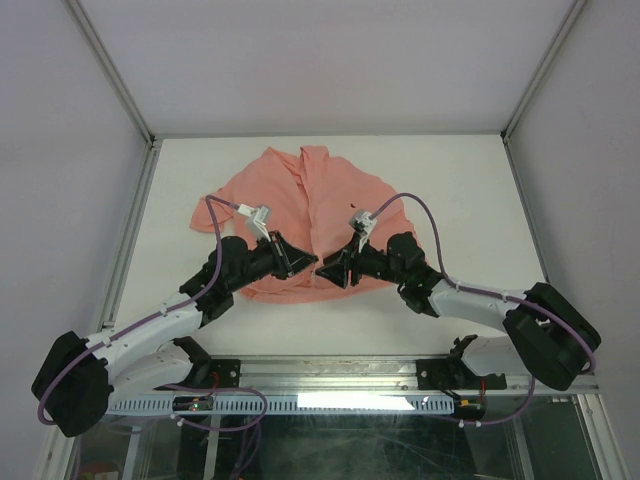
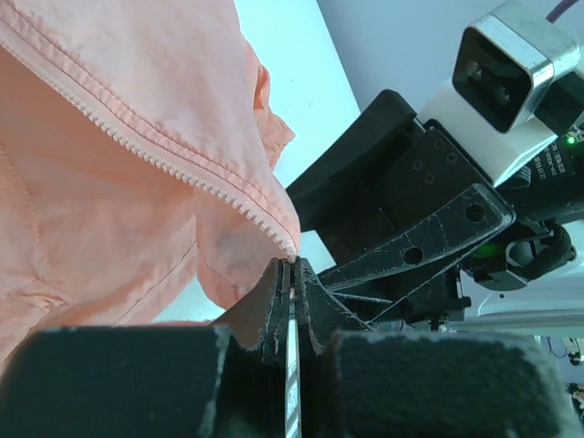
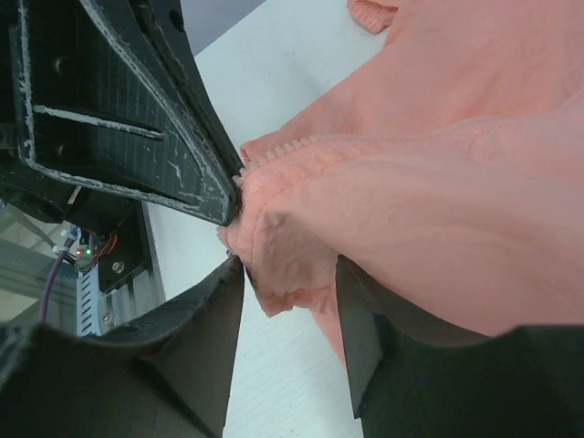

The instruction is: Zip up the jacket

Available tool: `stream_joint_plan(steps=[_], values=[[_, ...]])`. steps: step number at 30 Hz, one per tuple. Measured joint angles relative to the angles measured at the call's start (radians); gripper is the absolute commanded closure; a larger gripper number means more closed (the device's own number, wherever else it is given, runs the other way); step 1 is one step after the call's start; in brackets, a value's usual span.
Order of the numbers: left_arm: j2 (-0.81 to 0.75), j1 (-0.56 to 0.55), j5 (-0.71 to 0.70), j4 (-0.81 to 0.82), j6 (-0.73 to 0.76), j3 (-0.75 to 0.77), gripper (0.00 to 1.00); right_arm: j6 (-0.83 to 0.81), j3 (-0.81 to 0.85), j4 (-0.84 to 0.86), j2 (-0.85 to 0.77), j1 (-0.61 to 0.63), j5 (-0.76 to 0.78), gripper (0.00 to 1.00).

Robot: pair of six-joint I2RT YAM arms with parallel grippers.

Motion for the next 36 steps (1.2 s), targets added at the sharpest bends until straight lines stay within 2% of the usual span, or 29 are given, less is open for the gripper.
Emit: stream_joint_plan(steps=[3, 8, 9, 12, 15, 19, 23, 27, 36], values=[[0.007, 0.000, 0.014, 0.002, 0.005, 0.000, 1.00, 0.000, 0.000, 0.019, 0.009, -0.002, -0.024, 0.66], [0.019, 0.000, 0.019, 0.002, 0.007, 0.000, 1.00, 0.004, 0.000, 0.051, 0.018, -0.003, -0.061, 0.98], [0.019, 0.000, 0.019, 0.002, 0.007, 0.000, 0.99, 0.009, 0.000, 0.057, 0.018, -0.003, -0.068, 1.00], [0.016, 0.000, 0.016, -0.004, 0.008, 0.000, 0.92, 0.016, 0.000, 0.060, 0.018, -0.003, -0.072, 1.00], [-0.002, 0.000, 0.010, -0.019, 0.009, 0.000, 0.72, 0.029, 0.000, 0.066, 0.018, -0.003, -0.073, 1.00], [-0.043, 0.000, -0.002, -0.030, 0.006, -0.002, 0.55, 0.050, 0.000, 0.074, 0.017, -0.005, -0.073, 1.00], [-0.097, 0.000, -0.018, -0.026, -0.003, -0.038, 0.49, 0.069, -0.001, 0.080, 0.002, -0.005, -0.070, 1.00], [-0.107, 0.000, -0.018, -0.025, -0.017, -0.091, 0.47, 0.087, -0.002, 0.101, -0.013, -0.006, -0.070, 1.00], [-0.058, 0.000, 0.005, 0.041, -0.019, -0.150, 0.50, 0.108, -0.018, 0.120, -0.021, -0.011, -0.071, 1.00]])
